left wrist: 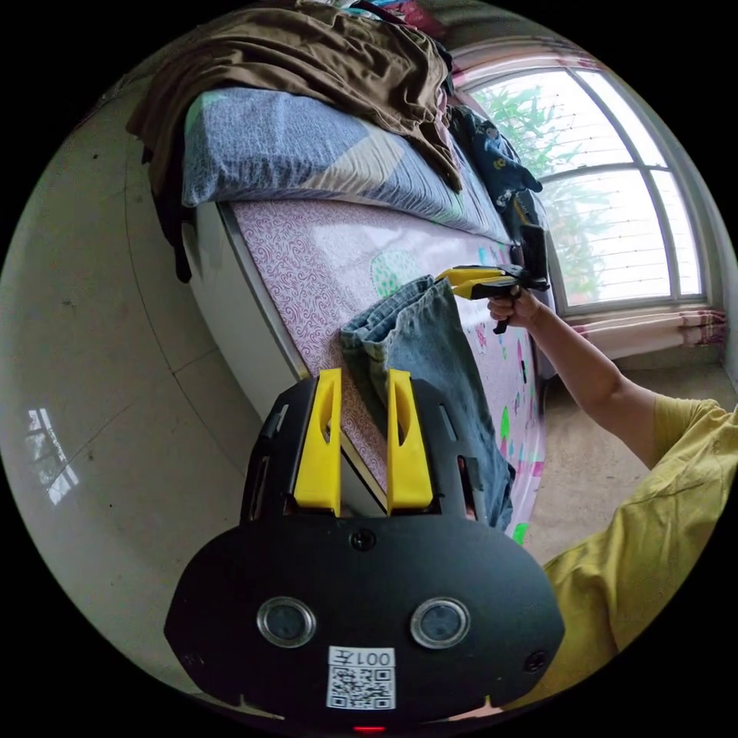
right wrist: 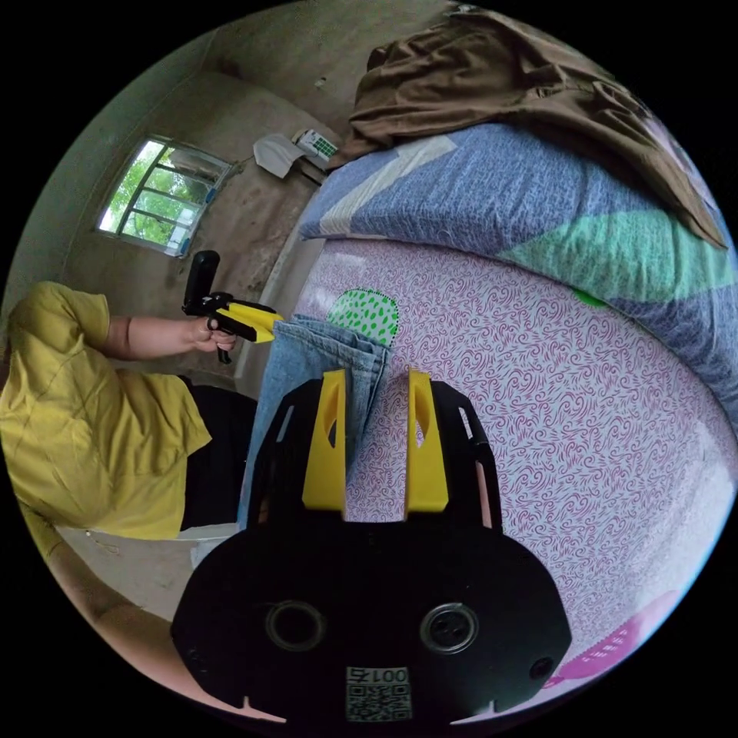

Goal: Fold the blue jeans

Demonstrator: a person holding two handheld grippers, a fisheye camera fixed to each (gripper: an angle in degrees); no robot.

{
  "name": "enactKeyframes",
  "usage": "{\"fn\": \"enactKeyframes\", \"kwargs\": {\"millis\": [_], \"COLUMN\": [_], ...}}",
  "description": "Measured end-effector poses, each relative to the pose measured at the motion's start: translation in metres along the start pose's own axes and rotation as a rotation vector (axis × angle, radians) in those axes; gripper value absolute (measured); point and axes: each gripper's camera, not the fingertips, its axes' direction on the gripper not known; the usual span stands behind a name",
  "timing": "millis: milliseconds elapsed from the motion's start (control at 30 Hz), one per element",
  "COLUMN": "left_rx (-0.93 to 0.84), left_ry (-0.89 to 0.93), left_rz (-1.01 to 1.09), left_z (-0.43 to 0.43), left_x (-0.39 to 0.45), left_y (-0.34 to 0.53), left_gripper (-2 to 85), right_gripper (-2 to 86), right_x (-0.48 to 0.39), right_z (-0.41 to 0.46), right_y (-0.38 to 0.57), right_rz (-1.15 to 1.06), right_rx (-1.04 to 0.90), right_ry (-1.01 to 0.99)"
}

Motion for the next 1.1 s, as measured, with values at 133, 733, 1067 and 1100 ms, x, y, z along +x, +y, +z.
{"fn": "enactKeyframes", "kwargs": {"millis": [133, 733, 1067, 1100], "left_rx": [-0.012, 0.003, 0.026, 0.026], "left_ry": [0.063, 0.205, 0.258, 0.268], "left_rz": [-0.006, 0.03, 0.106, 0.104], "left_z": [0.005, 0.025, 0.028, 0.029], "left_x": [-0.01, -0.039, -0.037, -0.037], "left_y": [0.001, -0.009, -0.018, -0.019], "left_gripper": [5.7, 2.5, -1.3, -1.3], "right_gripper": [10.4, 5.6, 2.4, 2.4], "right_x": [0.017, 0.053, 0.051, 0.051], "right_z": [-0.004, 0.015, -0.011, -0.015], "right_y": [-0.004, -0.035, -0.027, -0.025], "right_rz": [0.015, -0.043, -0.09, -0.09], "right_rx": [0.005, -0.122, -0.062, -0.055], "right_ry": [-0.068, -0.278, -0.276, -0.277]}}
